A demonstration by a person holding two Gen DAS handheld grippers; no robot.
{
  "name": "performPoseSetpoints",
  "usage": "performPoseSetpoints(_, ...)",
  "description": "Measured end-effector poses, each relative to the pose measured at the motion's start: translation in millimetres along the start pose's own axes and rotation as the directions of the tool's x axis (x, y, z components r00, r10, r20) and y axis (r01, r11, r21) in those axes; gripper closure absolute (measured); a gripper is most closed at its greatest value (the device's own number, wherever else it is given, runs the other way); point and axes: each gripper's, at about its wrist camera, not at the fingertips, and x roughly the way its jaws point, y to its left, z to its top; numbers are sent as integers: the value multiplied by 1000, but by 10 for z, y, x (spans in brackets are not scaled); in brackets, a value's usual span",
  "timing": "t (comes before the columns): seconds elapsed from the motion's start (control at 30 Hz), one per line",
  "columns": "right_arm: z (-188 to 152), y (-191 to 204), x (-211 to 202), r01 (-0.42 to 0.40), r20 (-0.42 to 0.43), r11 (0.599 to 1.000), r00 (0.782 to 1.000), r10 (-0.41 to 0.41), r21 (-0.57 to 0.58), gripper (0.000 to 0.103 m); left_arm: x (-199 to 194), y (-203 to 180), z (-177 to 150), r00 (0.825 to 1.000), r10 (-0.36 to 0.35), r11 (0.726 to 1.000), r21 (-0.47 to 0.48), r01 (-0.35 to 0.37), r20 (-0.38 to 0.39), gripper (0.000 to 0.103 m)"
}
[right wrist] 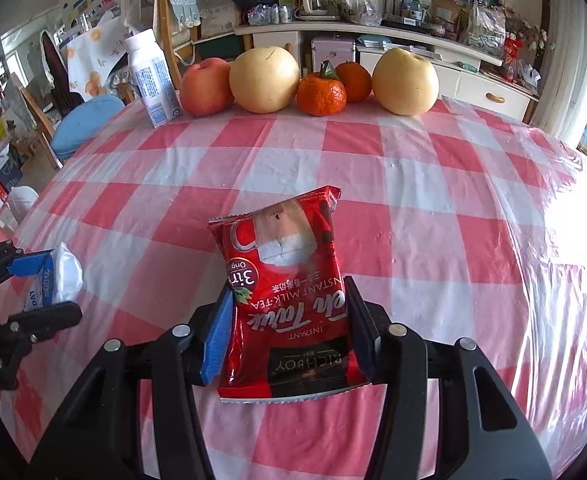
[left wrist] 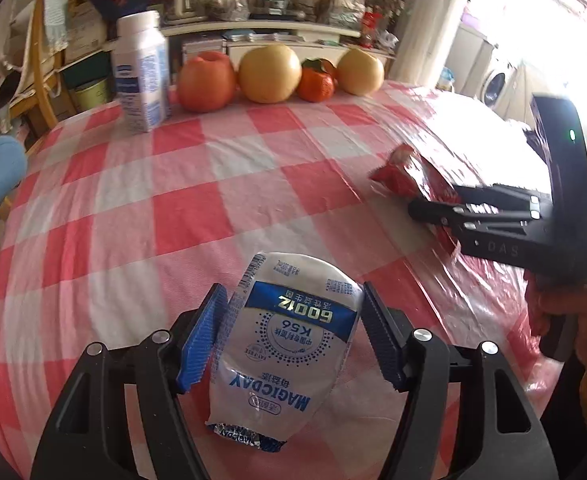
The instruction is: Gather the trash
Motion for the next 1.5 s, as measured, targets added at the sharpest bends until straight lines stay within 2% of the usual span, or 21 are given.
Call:
performPoseSetpoints(0.17,-67,90,-63,-20,21,1000,1000,19,19,50,-123,185,-53,999,36,994,-107,-32,34,35)
performPoseSetpoints(0.27,-102,163,-97,-40,23,999,999,40,28,50,-239,323,-96,995,76,979,-193,-63,60,35)
performPoseSetpoints(0.37,-134,290,-120,-52,12,999,999,52,9,50,-338,425,-119,986,149,965,-231,-127,78,35)
performPoseSetpoints(0.53,-182,511,-148,-60,-9,998,998,59,-30,50,-514,607,-160,971,214,941,-290,-176,107,36)
performPoseSetpoints(0.8,-221,825,-238,-82,-21,994,997,80,-77,50,-747,881,-226,951,284,902,-368,-224,118,37)
performPoseSetpoints(0.87,-210,912,-259,-87,-21,992,996,85,-89,50,-797,936,-250,948,295,895,-381,-231,120,40)
performPoseSetpoints(0.93,-191,990,-284,-97,-18,991,995,95,-96,50,-848,1002,-269,945,304,888,-396,-235,120,52)
performPoseSetpoints(1.13,-139,1225,-339,-108,-8,986,994,108,-126,50,-904,1194,-348,949,297,867,-445,-223,103,55)
performPoseSetpoints(1.27,-157,1300,-335,-103,-12,985,995,102,-136,50,-886,1275,-401,965,251,868,-458,-191,73,55)
performPoseSetpoints(1.37,-181,1309,-303,-105,-19,986,994,104,-133,50,-785,1270,-434,968,252,869,-445,-216,22,48)
performPoseSetpoints(1.43,-191,1305,-282,-105,-22,986,994,103,-133,50,-730,1272,-446,961,276,860,-445,-249,-5,34)
performPoseSetpoints(1.5,-198,1301,-265,-108,-26,985,994,105,-135,50,-694,1297,-456,955,297,845,-461,-272,-19,29)
